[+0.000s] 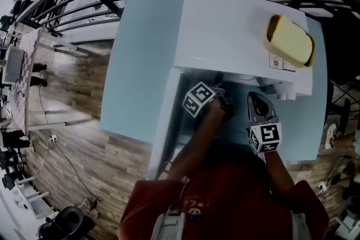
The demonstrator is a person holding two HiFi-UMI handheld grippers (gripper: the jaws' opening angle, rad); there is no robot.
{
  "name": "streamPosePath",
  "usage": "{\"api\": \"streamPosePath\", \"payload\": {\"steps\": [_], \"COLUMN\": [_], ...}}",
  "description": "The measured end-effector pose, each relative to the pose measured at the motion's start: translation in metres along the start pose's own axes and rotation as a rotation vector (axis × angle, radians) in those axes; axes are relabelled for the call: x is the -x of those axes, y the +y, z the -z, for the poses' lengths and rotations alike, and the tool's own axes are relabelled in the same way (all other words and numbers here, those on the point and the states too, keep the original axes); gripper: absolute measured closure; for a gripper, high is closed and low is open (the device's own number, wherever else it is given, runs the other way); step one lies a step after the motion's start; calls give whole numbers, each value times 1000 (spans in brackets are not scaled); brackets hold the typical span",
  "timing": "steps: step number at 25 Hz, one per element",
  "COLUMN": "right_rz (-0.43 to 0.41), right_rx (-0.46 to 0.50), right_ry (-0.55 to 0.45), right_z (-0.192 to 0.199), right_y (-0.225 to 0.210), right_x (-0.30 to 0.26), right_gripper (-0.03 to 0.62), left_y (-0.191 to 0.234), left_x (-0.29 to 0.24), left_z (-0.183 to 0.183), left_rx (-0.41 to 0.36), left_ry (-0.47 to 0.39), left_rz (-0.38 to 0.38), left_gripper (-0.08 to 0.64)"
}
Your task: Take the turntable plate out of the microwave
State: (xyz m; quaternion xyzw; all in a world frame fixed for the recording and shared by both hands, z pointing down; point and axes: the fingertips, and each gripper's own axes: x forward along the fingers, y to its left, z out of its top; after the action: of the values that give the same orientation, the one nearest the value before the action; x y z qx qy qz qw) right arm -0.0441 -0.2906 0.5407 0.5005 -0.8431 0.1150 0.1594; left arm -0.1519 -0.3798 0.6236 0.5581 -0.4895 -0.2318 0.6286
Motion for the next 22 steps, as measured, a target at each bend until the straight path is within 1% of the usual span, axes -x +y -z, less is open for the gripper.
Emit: {"api": "streamPosePath", "payload": {"steps": [4, 8, 10, 15, 22], "right_rz": [-8, -11, -14, -12, -36], "right_rx": [15, 18, 20, 17, 26], "right_ry": [-10, -18, -23, -34, -38], "right_z": [0, 0, -1, 0, 3], "right_y": [5, 6, 7, 6, 12], "right_x": [5, 13, 17, 28, 40], "right_gripper": [592, 592, 592, 592, 592], "left_y": [10, 4, 1, 17, 28], "left_x": [13, 22, 24, 45, 77], "left_z": [10, 19, 21, 32, 38], "left_rx": [24, 34, 43, 67, 45], "left_ry": [-25, -38, -49, -68, -100], "left_rz": [27, 107, 130, 106, 134], "left_gripper": [545, 543, 543, 545, 545]}}
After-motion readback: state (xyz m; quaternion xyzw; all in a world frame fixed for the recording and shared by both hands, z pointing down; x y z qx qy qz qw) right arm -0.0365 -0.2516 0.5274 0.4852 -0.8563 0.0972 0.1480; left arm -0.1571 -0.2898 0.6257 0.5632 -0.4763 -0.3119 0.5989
